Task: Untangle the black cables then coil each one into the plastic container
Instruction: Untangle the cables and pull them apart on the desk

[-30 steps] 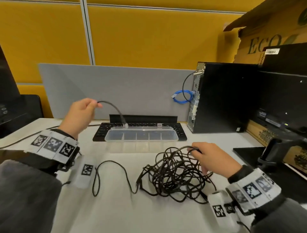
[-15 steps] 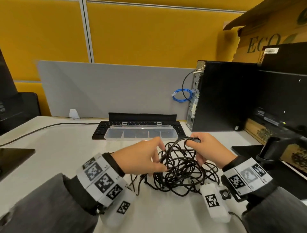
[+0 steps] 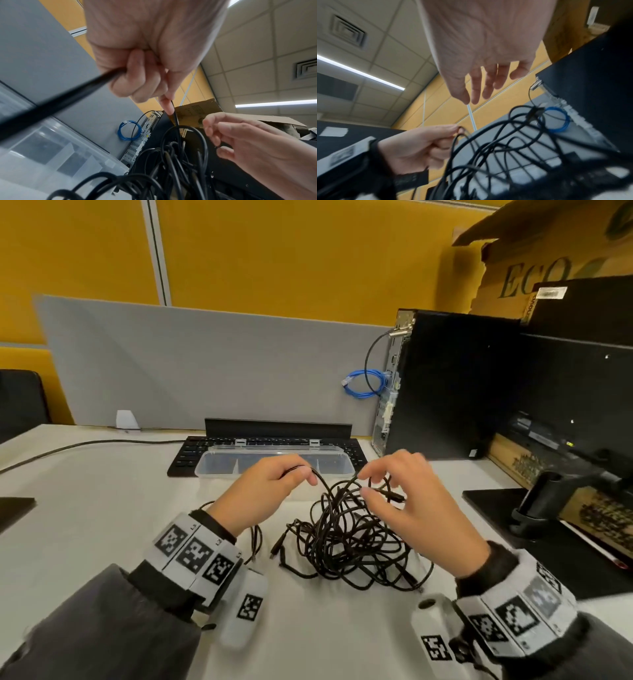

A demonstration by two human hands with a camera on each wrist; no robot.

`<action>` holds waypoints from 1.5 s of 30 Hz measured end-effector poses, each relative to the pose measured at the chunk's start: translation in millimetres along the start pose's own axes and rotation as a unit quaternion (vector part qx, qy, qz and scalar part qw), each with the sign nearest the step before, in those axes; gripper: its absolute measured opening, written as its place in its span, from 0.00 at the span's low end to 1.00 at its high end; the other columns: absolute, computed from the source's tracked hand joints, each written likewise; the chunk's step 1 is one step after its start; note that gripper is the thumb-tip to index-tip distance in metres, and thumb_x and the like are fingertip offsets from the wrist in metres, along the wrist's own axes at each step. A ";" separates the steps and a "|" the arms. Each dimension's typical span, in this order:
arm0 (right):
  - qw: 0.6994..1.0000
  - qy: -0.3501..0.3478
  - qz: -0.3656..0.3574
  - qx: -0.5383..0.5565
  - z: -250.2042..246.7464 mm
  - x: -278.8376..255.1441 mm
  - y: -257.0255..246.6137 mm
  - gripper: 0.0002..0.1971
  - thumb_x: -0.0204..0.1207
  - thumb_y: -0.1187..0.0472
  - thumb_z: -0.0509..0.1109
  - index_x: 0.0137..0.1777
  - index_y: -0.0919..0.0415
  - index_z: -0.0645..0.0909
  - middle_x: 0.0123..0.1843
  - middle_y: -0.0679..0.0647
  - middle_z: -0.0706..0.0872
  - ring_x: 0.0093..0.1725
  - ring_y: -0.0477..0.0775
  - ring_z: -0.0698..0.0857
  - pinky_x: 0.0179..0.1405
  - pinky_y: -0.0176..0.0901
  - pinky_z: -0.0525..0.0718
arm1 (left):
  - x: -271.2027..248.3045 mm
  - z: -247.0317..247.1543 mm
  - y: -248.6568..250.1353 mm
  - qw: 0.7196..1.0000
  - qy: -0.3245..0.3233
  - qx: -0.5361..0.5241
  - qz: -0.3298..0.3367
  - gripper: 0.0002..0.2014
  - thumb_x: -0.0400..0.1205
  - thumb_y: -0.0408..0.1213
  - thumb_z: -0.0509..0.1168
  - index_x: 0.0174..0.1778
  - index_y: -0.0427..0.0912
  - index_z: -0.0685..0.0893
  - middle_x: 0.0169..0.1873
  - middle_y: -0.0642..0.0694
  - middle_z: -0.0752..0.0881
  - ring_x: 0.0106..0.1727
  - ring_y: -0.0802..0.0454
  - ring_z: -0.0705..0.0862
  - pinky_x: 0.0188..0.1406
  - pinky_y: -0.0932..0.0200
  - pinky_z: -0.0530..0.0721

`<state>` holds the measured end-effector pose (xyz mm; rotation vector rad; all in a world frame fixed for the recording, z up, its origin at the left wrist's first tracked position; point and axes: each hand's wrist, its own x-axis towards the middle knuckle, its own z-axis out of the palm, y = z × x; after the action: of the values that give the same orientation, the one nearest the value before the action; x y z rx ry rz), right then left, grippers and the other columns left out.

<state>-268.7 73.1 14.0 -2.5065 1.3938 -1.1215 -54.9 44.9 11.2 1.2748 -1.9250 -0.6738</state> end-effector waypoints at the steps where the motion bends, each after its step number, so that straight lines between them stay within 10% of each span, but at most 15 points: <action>1: 0.999 -0.029 -0.006 0.018 6.8 -1.1 -4.0 0.09 0.77 0.52 0.66 0.57 0.44 0.77 0.46 0.37 0.77 0.47 0.35 0.73 0.48 0.29 0.72 | 1.5 1.4 -1.2 1.000 0.007 -0.014 0.006 0.13 0.86 0.42 0.55 0.44 0.48 0.85 0.17 0.66 0.75 0.21 0.64 0.69 0.26 0.67 0.65; 5: 0.995 -0.102 0.006 -0.009 31.0 7.3 -4.6 0.14 0.81 0.51 0.61 0.66 0.46 0.75 0.52 0.40 0.79 0.41 0.32 0.72 0.48 0.30 0.73 | 5.5 5.5 -4.1 0.998 0.034 -0.056 0.024 0.11 0.85 0.41 0.58 0.43 0.49 0.86 0.26 0.64 0.81 0.28 0.66 0.75 0.30 0.70 0.69; 9: 0.990 -0.137 0.032 0.024 34.9 25.4 -1.9 0.06 0.81 0.53 0.63 0.46 0.49 0.80 0.45 0.42 0.82 0.35 0.33 0.76 0.39 0.26 0.72 | 7.6 5.2 -15.4 0.994 0.069 -0.083 0.032 0.09 0.83 0.40 0.61 0.44 0.53 0.86 0.43 0.56 0.87 0.45 0.65 0.81 0.46 0.71 0.75; 15: 0.959 -0.079 0.144 0.232 39.0 37.1 -6.4 0.08 0.83 0.64 0.58 0.42 0.58 0.74 0.31 0.49 0.85 0.28 0.37 0.81 0.28 0.24 0.74 | 0.5 0.8 -25.3 0.978 0.204 0.014 0.046 0.17 0.72 0.60 0.66 0.51 0.61 0.71 0.50 0.57 0.69 0.57 0.60 0.70 0.57 0.62 0.69; 19: 0.926 -0.043 0.190 0.323 42.0 43.1 -9.1 0.06 0.84 0.65 0.57 0.45 0.63 0.72 0.31 0.53 0.84 0.28 0.47 0.85 0.25 0.34 0.78 | -13.6 2.3 -7.1 0.969 0.162 0.001 0.185 0.13 0.73 0.55 0.65 0.36 0.49 0.75 0.31 0.57 0.75 0.34 0.62 0.74 0.34 0.73 0.70; 25: 0.872 -0.002 0.235 0.429 37.1 45.6 -11.9 0.06 0.84 0.64 0.58 0.47 0.63 0.73 0.30 0.51 0.84 0.27 0.52 0.87 0.27 0.38 0.84 | -14.3 13.8 -16.0 0.991 -0.069 0.100 0.048 0.17 0.70 0.49 0.75 0.43 0.52 0.74 0.37 0.53 0.82 0.38 0.57 0.81 0.35 0.66 0.77; 35: 0.826 0.108 0.247 0.496 33.6 41.7 1.1 0.08 0.81 0.71 0.58 0.53 0.58 0.69 0.35 0.55 0.82 0.31 0.56 0.88 0.25 0.39 0.84 | -8.0 7.0 -30.8 0.995 0.097 -0.004 0.034 0.10 0.77 0.35 0.69 0.44 0.52 0.74 0.38 0.52 0.84 0.35 0.56 0.84 0.36 0.63 0.82; 39: 0.846 0.113 0.232 0.466 28.0 41.9 13.0 0.13 0.80 0.73 0.57 0.52 0.52 0.72 0.37 0.54 0.81 0.27 0.50 0.84 0.23 0.36 0.78 | -6.5 3.4 -32.1 0.984 0.164 -0.028 0.056 0.08 0.77 0.31 0.68 0.42 0.50 0.79 0.35 0.51 0.85 0.31 0.56 0.84 0.32 0.64 0.81; 45: 0.955 0.057 0.164 0.239 22.1 47.1 25.0 0.11 0.80 0.68 0.62 0.54 0.51 0.79 0.50 0.50 0.77 0.28 0.45 0.77 0.27 0.28 0.75 | -5.7 3.6 -33.1 0.983 0.161 -0.069 0.056 0.10 0.78 0.29 0.67 0.49 0.50 0.82 0.36 0.54 0.84 0.33 0.59 0.85 0.30 0.71 0.80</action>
<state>-257.5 16.5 14.8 -1.8286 1.3030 -1.3480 -38.0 37.9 -17.3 1.1064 -1.6414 -0.4985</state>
